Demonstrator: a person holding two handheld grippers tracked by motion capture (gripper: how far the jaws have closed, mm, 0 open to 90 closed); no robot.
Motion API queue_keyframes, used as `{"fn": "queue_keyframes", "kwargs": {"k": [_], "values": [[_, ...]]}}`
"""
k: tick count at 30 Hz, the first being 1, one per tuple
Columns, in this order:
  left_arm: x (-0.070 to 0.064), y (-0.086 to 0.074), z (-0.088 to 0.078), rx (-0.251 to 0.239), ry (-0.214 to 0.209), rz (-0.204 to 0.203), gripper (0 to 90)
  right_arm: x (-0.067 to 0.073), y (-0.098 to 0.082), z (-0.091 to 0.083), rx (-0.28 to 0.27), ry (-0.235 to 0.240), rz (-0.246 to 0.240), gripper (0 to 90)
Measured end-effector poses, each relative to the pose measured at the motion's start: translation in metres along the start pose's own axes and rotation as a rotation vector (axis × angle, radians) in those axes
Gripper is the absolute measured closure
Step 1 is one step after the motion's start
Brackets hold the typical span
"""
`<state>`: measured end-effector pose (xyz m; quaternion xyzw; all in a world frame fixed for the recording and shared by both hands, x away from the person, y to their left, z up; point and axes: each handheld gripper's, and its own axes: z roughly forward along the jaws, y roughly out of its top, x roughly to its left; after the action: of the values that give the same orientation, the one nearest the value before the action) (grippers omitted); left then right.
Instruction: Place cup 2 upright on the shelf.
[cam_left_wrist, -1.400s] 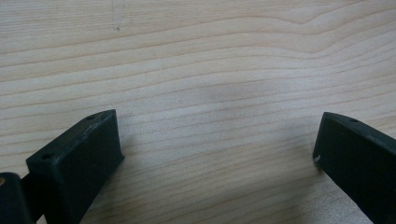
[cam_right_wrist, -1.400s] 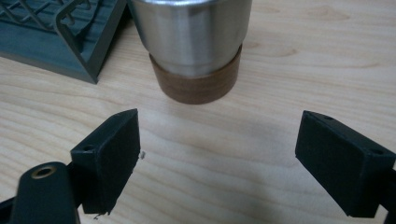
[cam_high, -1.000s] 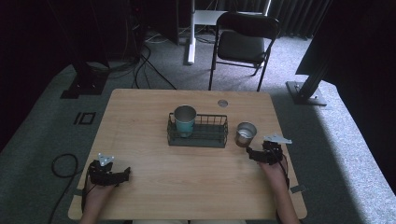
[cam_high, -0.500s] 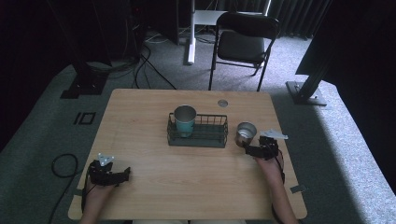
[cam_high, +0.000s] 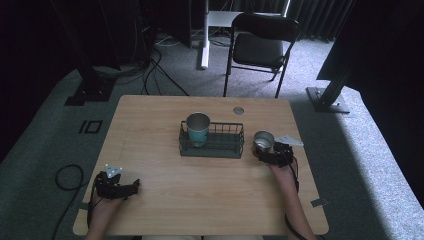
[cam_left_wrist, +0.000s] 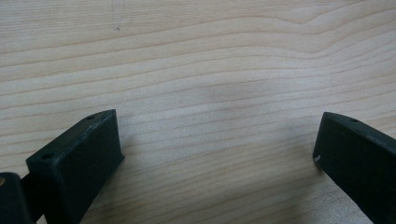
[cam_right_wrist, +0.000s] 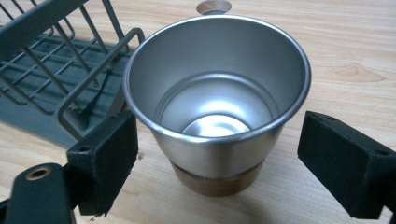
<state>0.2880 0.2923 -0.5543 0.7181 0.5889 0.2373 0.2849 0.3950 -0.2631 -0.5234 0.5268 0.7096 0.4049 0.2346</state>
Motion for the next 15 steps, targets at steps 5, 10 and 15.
{"fn": "queue_keyframes", "kwargs": {"k": [5,10,15], "values": [[0.000,0.000,0.000,0.000,0.000,0.000,1.6,0.001,-0.001,0.007,0.006,-0.011,0.009,12.1],[0.000,0.000,0.000,0.000,0.000,0.000,1.6,0.003,-0.001,0.011,-0.011,-0.016,0.021,12.1],[0.000,0.000,0.000,0.000,0.000,0.000,1.6,0.003,0.000,0.015,-0.022,-0.020,0.032,11.8]]}}
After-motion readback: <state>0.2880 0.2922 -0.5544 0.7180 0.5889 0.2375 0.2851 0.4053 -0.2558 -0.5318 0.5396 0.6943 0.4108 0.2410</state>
